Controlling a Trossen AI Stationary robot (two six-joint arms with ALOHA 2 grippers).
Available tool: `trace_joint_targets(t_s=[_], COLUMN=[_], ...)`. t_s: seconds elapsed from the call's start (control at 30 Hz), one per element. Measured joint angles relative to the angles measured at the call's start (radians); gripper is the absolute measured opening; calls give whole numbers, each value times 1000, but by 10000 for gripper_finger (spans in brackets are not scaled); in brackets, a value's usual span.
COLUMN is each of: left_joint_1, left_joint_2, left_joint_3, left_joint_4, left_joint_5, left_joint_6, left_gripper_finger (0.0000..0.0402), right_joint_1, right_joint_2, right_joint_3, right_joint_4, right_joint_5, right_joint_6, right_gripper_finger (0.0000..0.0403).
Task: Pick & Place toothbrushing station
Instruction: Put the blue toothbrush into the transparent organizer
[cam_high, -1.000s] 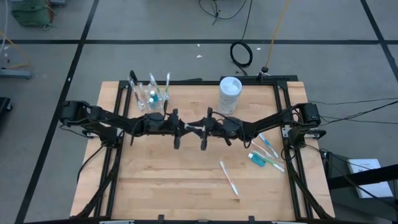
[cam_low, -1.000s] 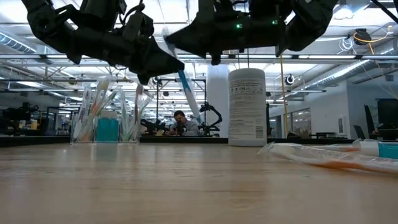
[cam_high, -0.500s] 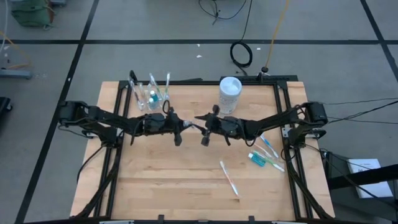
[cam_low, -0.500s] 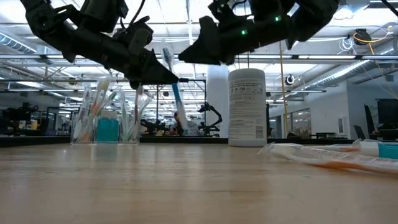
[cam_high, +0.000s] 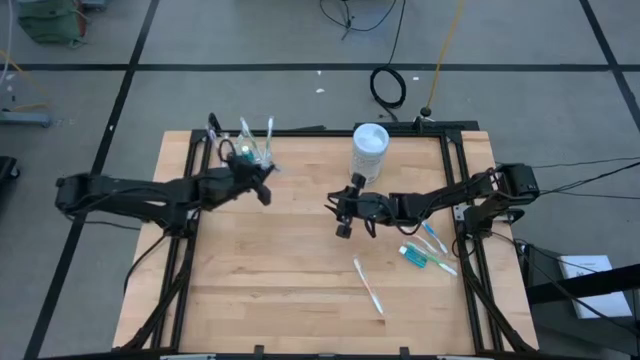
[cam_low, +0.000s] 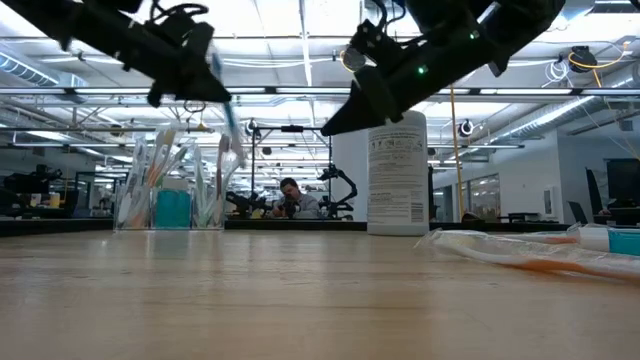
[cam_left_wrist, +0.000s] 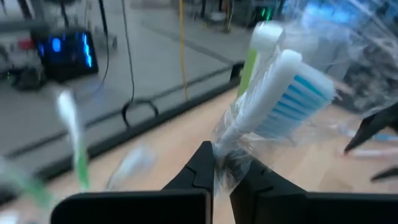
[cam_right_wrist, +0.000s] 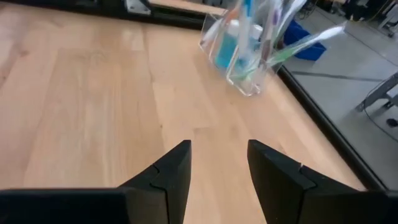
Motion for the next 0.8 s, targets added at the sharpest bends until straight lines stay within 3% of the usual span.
trace_joint_targets(t_s=[0.13,0.27,0.4,0.63,0.8], left_joint_1=[-17,11,75,184,246], left_joint_2=[-77,-99,-79,77,201], left_joint_3=[0,-1,-1,-1,-1], left_joint_4=[-201,-213,-111,9,13], left_joint_5=[-81,-258,-230,-226,-182], left_joint_6=[-84,-70,-63,-52,-51], left_gripper_finger=[15,11,20,10,27], right_joint_1=[2,-7,-28,-89,-140], right_joint_2=[-2,-1,-1,-1,-1], right_joint_3=[-7,-9,-9,-9,-9], right_joint_4=[-23,4,18,122,127], right_joint_5=[-1,0,-1,-6,-124], right_joint_6=[-1,-22,-34,-52,-12], right_gripper_finger=[150,147,148,148,144])
